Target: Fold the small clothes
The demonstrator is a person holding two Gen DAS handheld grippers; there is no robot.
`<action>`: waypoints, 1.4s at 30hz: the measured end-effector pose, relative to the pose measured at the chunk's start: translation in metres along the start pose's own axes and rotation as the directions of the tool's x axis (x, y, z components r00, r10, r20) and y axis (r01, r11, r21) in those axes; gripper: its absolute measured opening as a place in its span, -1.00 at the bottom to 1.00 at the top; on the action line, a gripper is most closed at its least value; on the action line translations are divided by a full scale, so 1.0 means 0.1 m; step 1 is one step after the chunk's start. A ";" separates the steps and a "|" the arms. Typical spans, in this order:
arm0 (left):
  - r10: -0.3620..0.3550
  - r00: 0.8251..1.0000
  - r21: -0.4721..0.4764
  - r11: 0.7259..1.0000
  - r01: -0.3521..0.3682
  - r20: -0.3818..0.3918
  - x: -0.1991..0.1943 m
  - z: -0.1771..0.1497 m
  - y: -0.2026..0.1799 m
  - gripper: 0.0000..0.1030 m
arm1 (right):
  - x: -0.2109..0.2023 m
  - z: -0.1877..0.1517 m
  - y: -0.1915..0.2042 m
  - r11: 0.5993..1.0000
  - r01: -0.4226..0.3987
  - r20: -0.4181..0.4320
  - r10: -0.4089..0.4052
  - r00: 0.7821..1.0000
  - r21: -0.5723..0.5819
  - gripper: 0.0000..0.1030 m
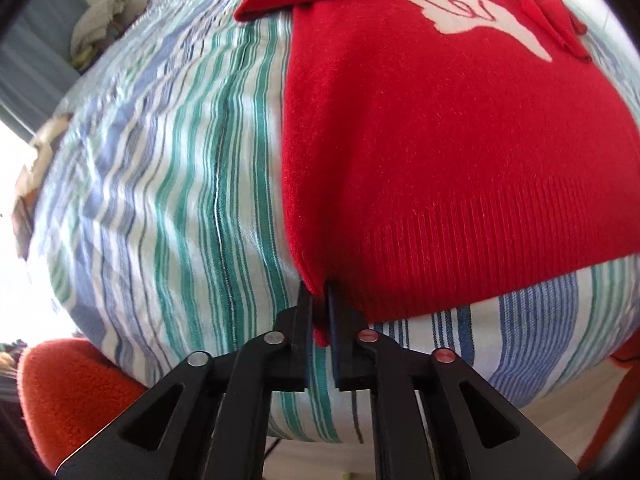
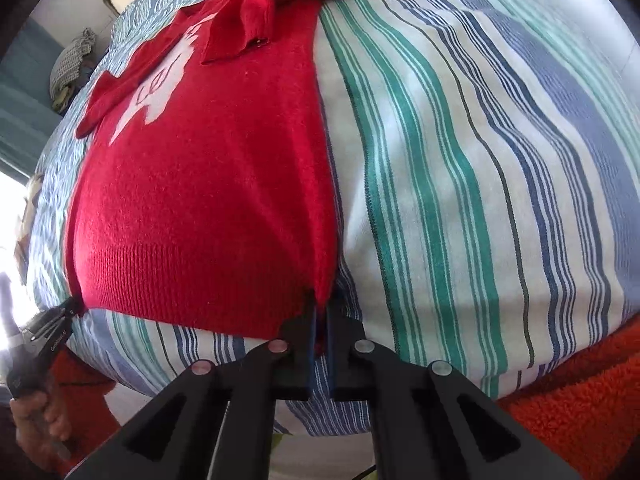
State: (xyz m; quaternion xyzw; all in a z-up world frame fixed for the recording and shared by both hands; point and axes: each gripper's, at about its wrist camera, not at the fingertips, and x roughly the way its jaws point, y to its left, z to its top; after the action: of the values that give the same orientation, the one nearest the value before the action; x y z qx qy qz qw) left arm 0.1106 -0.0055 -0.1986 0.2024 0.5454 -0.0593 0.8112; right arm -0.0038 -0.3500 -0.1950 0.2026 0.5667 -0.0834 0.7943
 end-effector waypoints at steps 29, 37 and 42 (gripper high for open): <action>0.002 1.000 -0.371 0.929 -0.010 -0.020 -0.46 -0.30 1.21 0.70 | 0.38 1.45 1.14 0.818 0.083 0.221 0.055 0.974 -0.570 -0.30; -0.001 0.999 -0.400 0.916 -0.013 -0.034 -0.43 -0.40 1.26 0.70 | -0.65 1.80 -0.29 0.987 -0.065 0.432 0.124 0.893 -0.147 -0.87; -0.005 0.999 -0.387 0.922 -0.008 -0.033 -0.39 -0.33 1.19 0.70 | -1.24 1.89 -1.79 0.977 -0.090 0.510 -0.022 0.860 0.193 -0.87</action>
State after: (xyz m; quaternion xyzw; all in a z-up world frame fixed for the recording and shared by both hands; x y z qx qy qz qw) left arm 0.1042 0.1108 -0.1423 0.0397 0.5598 0.0535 0.8260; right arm 0.0529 -0.6023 -0.0681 0.2659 0.3213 -0.1790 0.8911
